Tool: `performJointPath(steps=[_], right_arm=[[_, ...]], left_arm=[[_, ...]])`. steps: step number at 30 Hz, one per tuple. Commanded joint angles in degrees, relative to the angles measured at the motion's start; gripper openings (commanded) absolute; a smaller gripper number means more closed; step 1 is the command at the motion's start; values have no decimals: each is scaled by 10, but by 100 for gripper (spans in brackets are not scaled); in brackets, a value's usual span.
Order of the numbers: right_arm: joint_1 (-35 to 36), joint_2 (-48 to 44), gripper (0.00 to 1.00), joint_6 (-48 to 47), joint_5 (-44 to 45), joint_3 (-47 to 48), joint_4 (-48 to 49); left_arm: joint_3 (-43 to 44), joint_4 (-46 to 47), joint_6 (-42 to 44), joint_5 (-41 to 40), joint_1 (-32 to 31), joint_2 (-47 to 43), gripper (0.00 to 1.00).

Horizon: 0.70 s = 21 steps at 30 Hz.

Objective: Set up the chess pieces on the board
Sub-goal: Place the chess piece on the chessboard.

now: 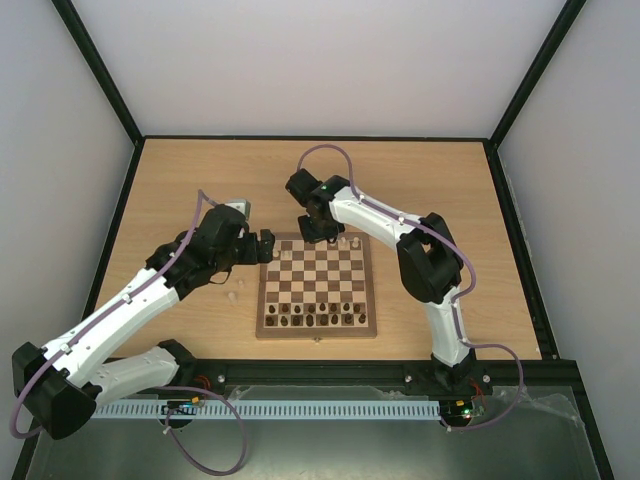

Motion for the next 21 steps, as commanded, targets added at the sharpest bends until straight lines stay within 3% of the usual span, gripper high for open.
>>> performJointPath(steps=[1,21], right_arm=[[-4,-6,17,0,5,-14,-13],[-13,-26,18,-3,10,-40,-4]], left_arm=[[-3,6,1,-1,3,-4,99],[-2,8,-1,4,2,0,99]])
